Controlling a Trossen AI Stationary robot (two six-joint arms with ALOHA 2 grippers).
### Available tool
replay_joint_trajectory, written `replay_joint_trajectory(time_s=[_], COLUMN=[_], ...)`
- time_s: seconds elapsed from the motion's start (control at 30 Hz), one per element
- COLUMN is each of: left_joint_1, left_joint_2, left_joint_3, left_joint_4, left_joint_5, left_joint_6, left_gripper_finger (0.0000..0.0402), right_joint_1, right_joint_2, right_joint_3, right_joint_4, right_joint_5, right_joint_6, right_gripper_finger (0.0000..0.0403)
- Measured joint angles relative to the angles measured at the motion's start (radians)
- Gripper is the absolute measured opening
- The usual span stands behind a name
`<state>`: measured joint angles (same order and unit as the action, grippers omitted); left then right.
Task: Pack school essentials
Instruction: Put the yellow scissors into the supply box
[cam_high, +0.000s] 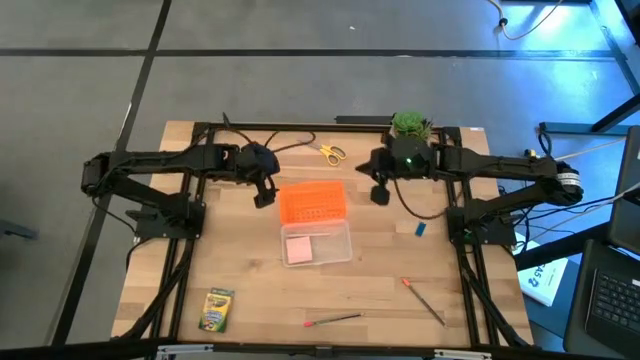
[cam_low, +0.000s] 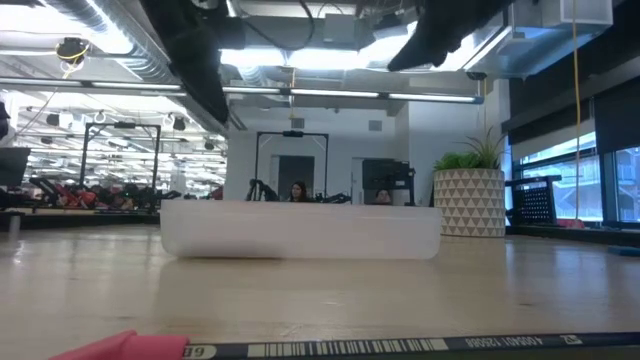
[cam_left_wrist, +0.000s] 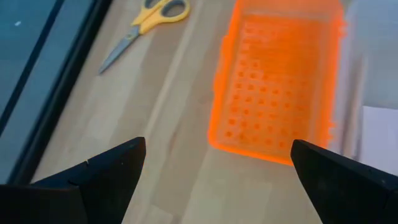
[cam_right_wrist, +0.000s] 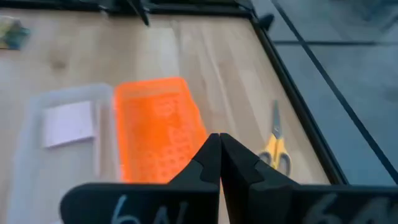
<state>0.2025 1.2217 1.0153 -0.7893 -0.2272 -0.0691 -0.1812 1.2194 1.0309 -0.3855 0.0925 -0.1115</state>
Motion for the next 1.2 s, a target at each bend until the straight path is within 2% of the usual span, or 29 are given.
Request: replay_joint_trajectory(time_s=[0.13, 0.4, 0.63, 0.77, 0.93, 1.03, 1.2], left_joint_1=[0.053, 0.124, 0.144, 0.135, 0.102, 0.078, 0.042], left_joint_2=[0.000, 0.000, 0.000, 0.001, 0.001, 0.001, 0.001], left_joint_3=[0.000, 0.000, 0.000, 0.000, 0.000, 0.000, 0.000], left_joint_4=[0.001, 0.001, -0.001, -0.003, -0.005, -0.005, -0.004], left_joint_5=[0.006, 0.008, 0.008, 0.011, 0.012, 0.013, 0.012], left_joint_6=[0.002, 0.002, 0.001, 0.001, -0.005, -0.007, -0.008], left_gripper_finger=[0.0396, 0.0396, 0.0396, 0.0396, 0.0396, 0.0396, 0.0396], right_joint_1=[-0.101, -0.245, -0.298, -0.302, -0.307, -0.318, -0.359], right_joint_2=[0.086, 0.332, 0.485, 0.538, 0.593, 0.633, 0.718], right_joint_3=[0.027, 0.246, 0.452, 0.492, 0.493, 0.493, 0.493], right_joint_4=[-0.024, -0.125, -0.273, -0.326, -0.325, -0.324, -0.276], right_joint_5=[0.002, 0.004, 0.002, -0.002, -0.164, -0.250, -0.235], right_joint_6=[0.014, -0.011, -0.024, -0.024, -0.028, -0.020, 0.031], right_gripper_finger=[0.0002, 0.0011, 0.0079, 0.0130, 0.0188, 0.0203, 0.0206])
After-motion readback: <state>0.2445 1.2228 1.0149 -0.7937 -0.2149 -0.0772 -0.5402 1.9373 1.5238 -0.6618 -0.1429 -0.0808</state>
